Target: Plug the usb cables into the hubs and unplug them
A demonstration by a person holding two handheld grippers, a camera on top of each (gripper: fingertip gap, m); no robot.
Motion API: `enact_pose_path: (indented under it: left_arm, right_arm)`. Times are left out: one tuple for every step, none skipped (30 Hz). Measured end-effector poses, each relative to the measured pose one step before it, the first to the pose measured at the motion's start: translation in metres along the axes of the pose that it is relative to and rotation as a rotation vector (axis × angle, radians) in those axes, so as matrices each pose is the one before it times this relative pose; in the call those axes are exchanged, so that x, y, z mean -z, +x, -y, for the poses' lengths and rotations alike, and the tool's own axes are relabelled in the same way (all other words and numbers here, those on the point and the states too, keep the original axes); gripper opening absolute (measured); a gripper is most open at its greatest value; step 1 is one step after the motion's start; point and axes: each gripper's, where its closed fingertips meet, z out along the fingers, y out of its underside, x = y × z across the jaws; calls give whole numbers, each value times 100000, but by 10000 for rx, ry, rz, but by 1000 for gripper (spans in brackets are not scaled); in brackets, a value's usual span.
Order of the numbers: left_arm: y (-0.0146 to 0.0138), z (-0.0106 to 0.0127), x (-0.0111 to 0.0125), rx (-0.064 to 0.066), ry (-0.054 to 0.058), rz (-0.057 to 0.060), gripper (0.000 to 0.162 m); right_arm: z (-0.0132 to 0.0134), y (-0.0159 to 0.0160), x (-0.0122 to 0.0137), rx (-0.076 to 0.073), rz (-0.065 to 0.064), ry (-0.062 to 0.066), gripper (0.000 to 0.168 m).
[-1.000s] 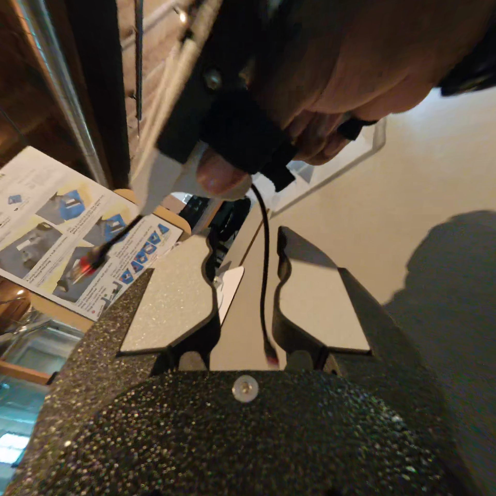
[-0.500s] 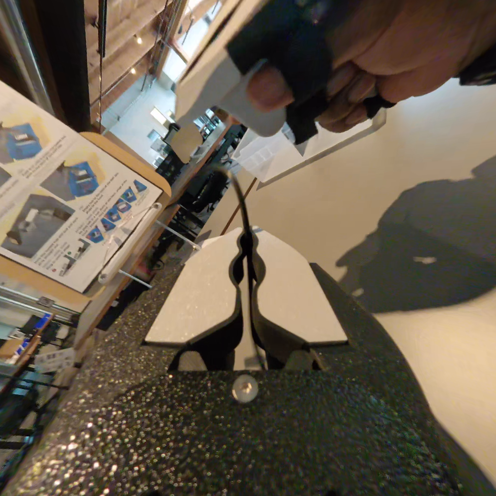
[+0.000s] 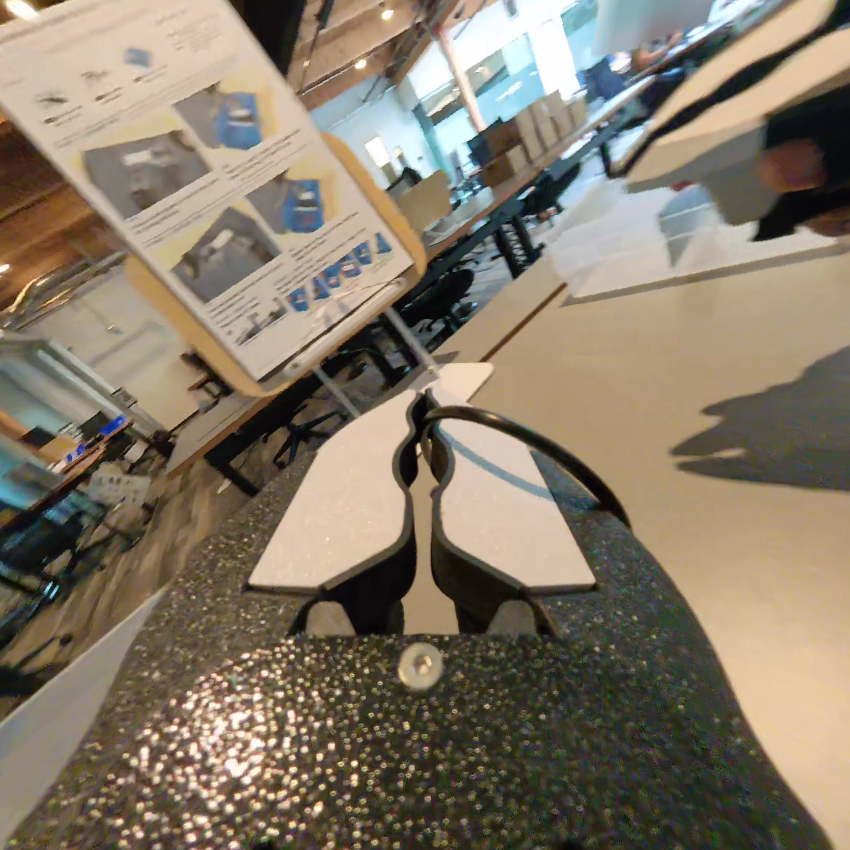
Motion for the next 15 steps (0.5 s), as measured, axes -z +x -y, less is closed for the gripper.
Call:
enact_pose_path:
  left_arm:
    - [-1541, -568, 507, 155, -168, 358, 0]
    - [-1512, -566, 471, 105, -153, 348, 0]
    - [-1653, -618, 431, 139, -167, 456, 0]
    - [-1576, -607, 360, 233, -169, 391, 0]
    - [-1422, -501, 269, 241, -114, 274, 0]
    - [-1420, -467, 196, 175, -152, 296, 0]
    - [-1445, -499, 124, 128, -246, 313, 0]
    - [-1404, -374, 78, 74, -249, 274, 0]
    - [-1461, -192, 100, 56, -212, 298, 0]
    - [-1563, -19, 113, 73, -181, 323, 0]
    - [-1692, 126, 133, 107, -153, 350, 0]
    - [-1789, 200, 121, 162, -166, 341, 0]
    - [-1810, 224, 75, 198, -194, 282, 0]
    - [-1827, 194, 28, 233, -228, 259, 0]
    - [-1899, 177, -31, 223, -207, 297, 0]
  right_arm:
    - [-237, 81, -45, 86, -38, -96, 9]
    - [-264, 84, -64, 112, -60, -98, 8]
    - [-319, 79, -63, 108, -68, -104, 8]
    - [-364, 37, -84, 83, -61, -121, 8]
    - [-396, 8, -106, 67, -58, -136, 8]
    - [-433, -17, -115, 82, -62, -165, 8]
    - [-463, 4, -116, 130, -87, -202, 8]
    - [-494, 55, -126, 176, -126, -229, 7]
    - [-503, 77, -128, 187, -137, -242, 7]
    - [-480, 50, -105, 167, -112, -227, 7]
    - [-406, 36, -93, 122, -75, -184, 7]
    - [-343, 1, -79, 59, -29, -146, 7]
    - [-292, 1, -44, 0, -2, -119, 7]
    - [-247, 0, -34, -37, 16, -95, 7]
    - [-194, 2, -22, -43, 29, -77, 7]
